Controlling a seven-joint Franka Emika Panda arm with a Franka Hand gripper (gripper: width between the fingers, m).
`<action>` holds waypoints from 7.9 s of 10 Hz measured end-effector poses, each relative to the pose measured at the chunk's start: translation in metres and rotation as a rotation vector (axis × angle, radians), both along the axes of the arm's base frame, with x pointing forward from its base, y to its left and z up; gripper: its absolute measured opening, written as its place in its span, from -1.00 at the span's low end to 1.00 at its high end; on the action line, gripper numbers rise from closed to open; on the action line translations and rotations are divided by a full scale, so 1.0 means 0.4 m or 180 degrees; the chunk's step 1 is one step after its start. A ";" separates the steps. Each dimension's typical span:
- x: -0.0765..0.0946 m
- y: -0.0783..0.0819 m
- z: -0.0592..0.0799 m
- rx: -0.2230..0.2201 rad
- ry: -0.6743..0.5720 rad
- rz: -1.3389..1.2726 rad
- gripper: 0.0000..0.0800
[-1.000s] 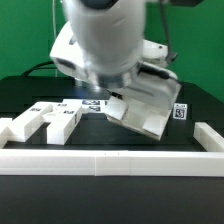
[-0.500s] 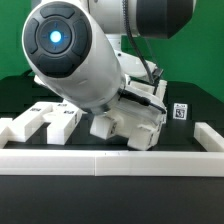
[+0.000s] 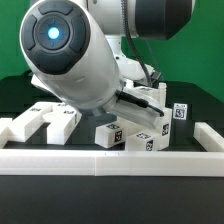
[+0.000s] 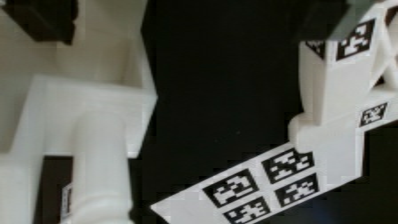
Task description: Assemble chair
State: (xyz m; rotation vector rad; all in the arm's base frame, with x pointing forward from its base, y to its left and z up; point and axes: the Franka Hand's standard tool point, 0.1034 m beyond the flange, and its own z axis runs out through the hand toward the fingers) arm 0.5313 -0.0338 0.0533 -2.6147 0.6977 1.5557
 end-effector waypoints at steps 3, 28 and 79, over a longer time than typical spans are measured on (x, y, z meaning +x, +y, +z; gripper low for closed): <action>0.045 -0.037 0.038 0.0054 -0.0267 0.0115 0.62; 0.092 -0.191 0.063 -0.0323 -0.3190 0.0946 0.62; -0.013 -0.170 0.055 0.0061 -0.3053 0.1282 -0.28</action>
Offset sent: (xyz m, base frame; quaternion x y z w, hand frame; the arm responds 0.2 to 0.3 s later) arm 0.0207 -0.0225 0.0321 -0.0048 0.0217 -0.0583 0.9981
